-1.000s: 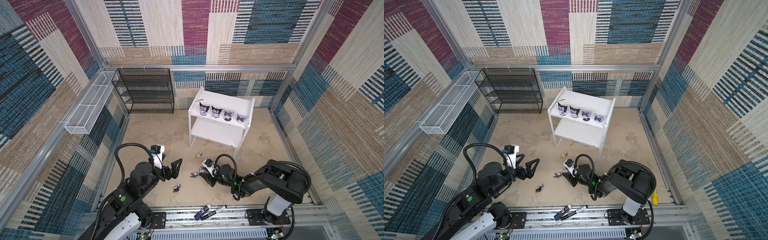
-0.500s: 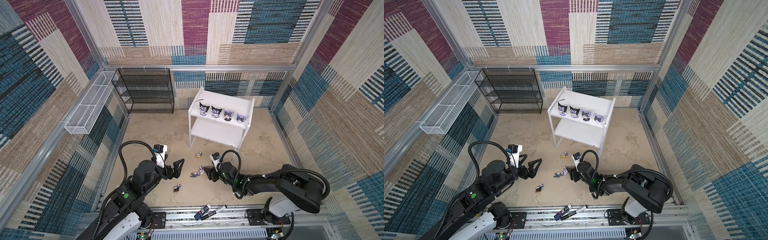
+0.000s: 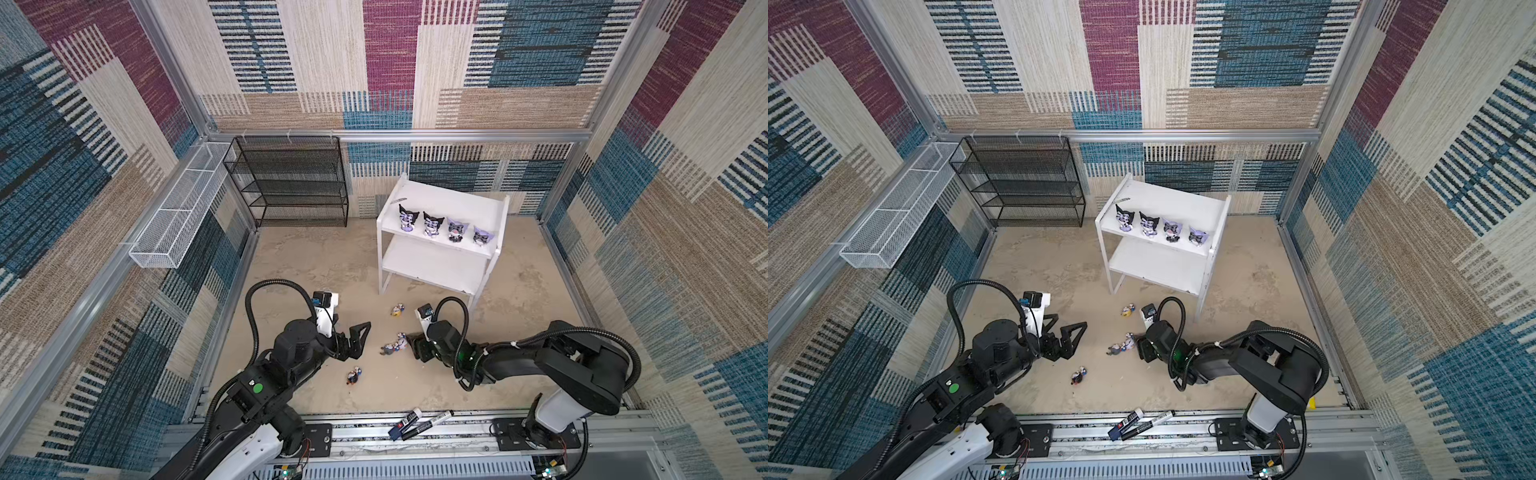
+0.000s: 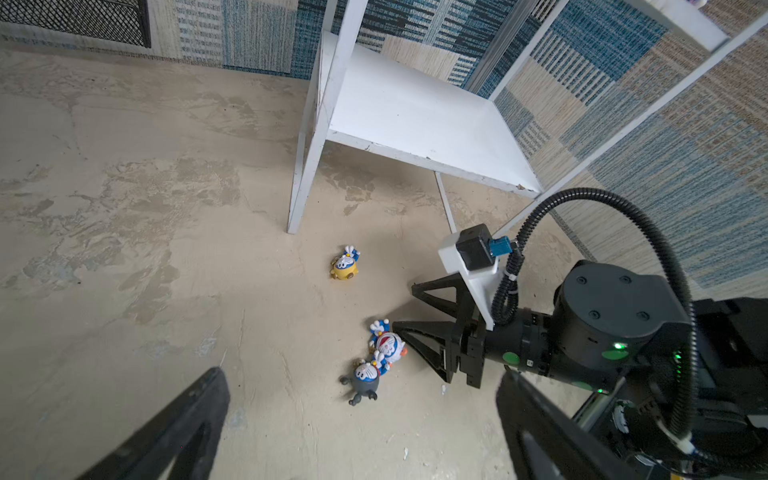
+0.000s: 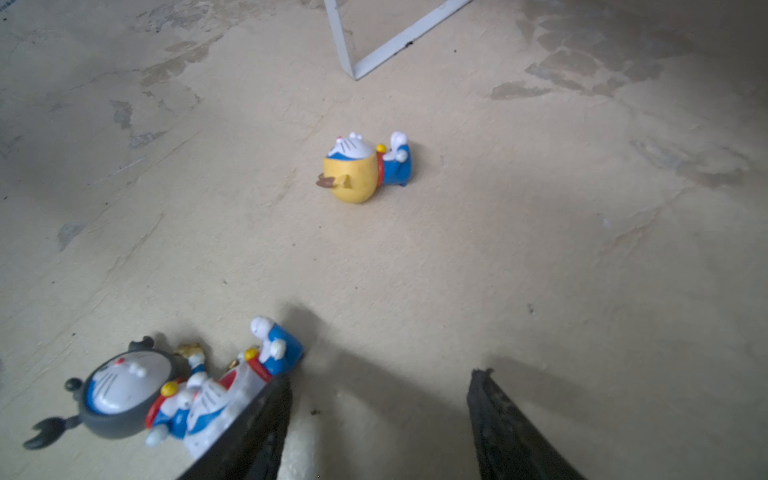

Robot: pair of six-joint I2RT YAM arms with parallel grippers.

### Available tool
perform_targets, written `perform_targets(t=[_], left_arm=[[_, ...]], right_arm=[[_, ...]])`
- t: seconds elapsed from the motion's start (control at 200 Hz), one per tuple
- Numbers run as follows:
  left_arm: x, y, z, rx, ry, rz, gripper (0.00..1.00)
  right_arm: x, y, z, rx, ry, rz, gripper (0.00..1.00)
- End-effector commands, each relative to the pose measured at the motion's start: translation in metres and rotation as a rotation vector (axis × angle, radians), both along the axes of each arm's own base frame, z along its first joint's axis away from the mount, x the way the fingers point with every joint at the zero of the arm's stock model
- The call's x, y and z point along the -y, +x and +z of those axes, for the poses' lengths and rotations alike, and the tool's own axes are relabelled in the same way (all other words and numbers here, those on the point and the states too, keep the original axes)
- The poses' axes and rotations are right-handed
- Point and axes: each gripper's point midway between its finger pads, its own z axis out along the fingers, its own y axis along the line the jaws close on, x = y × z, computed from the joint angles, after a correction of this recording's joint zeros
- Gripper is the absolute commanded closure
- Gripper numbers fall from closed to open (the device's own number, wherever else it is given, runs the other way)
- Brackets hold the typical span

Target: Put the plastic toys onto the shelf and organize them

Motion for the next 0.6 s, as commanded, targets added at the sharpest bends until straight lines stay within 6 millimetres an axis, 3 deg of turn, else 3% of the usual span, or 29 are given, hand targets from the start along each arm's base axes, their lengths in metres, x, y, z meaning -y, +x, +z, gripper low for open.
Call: perform_targets(t=[0.0,0.13,0.281,0.361,0.481,0.591], left_arm=[[0.001,-0.002,-0.006,-0.038,-0.019,0.004,0.01],[-0.007,-0.008,-0.029,-0.148,0.016,0.044,0.01],[-0.031,-0.017,-0.053,-0.258,0.052,0.166,0.01],[-0.053,-0.02,-0.062,-0.294,0.069,0.277,0.01],[-0.076,-0.024,-0.066,-0.309,0.074,0.4,0.01],[-0.095,-0.027,-0.06,-0.3,0.076,0.494,0.01]], right_arm=[[-0.01,-0.005,0.003,0.003,-0.005,0.032,0.3],[-0.007,-0.008,0.011,0.001,-0.009,0.019,0.3],[-0.015,-0.024,0.038,0.026,0.021,0.1,0.31],[-0.035,-0.042,0.052,0.042,0.068,0.228,0.34],[-0.073,-0.065,0.066,0.027,0.153,0.434,0.56],[-0.11,-0.075,0.064,-0.021,0.172,0.571,0.66]])
